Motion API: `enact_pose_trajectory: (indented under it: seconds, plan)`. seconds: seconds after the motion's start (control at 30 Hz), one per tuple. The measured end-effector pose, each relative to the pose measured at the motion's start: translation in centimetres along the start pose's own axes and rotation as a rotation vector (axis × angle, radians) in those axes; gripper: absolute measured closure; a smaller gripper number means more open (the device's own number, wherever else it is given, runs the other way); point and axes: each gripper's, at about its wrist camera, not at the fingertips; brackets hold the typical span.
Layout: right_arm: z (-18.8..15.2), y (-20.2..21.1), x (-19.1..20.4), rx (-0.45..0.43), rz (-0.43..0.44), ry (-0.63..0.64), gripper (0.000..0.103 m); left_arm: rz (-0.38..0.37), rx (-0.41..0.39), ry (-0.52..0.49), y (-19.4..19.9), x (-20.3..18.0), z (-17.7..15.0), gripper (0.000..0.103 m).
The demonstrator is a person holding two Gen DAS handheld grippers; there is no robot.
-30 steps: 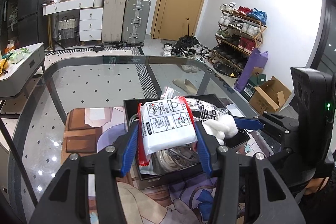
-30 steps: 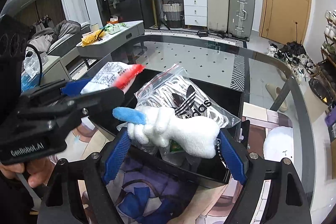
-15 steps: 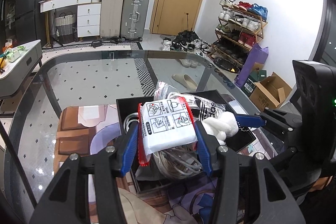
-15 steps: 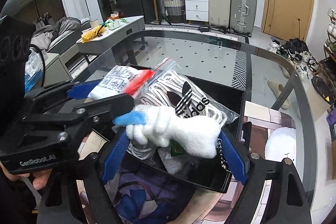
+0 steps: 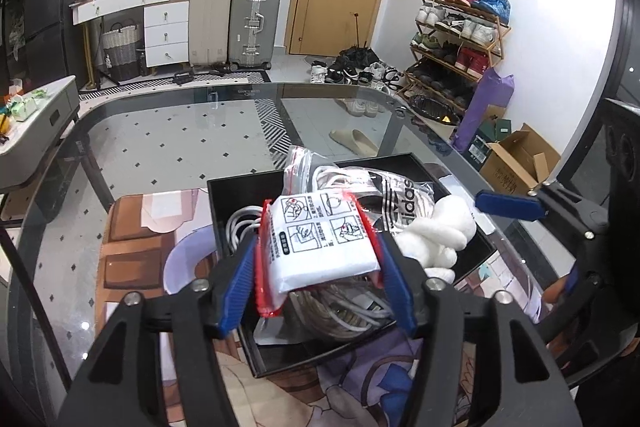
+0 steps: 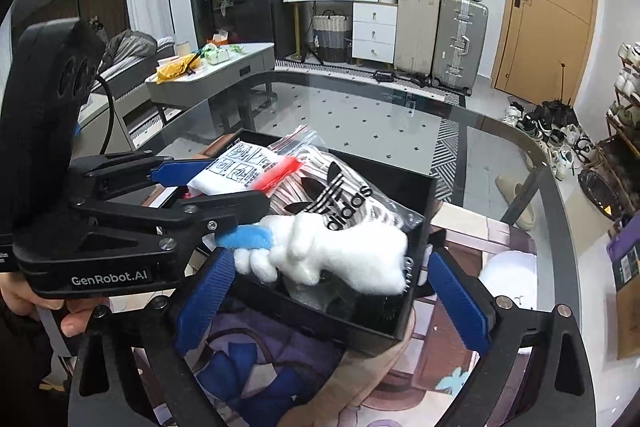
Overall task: Organize soft objects
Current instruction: 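Open both grippers to drop the white pack and plush toy into the box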
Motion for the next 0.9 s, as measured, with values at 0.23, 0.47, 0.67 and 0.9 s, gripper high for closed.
enact_pose_trajectory:
  seconds: [0.23, 0.47, 0.67, 0.9]
  plan:
    - [-0.8, 1.7, -0.7, -0.053, -0.028, -0.019, 0.001, 0.004, -0.067, -0.016, 2.3, -0.4, -0.6, 0.007]
    - [-1.4, 2.9, -0.4, -0.083, -0.046, -0.02, 0.001, 0.057, -0.111, -0.041, 4.4, -0.5, -1.2, 0.0]
    - [-1.9, 3.9, -0.1, -0.116, -0.051, -0.021, 0.001, 0.113, -0.137, -0.034, 5.7, -0.1, -1.9, 0.0]
    - [-2.6, 5.5, 0.1, -0.182, -0.034, -0.042, 0.001, 0.17, -0.169, -0.043, 7.1, -0.3, -3.1, 0.0]
Point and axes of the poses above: each gripper's, at about its wrist camera, not at the fingertips, and y roughly against the way its jaws point, x to its left, z to its top, and after that the axes turned 9 degrees about -y, right-handed
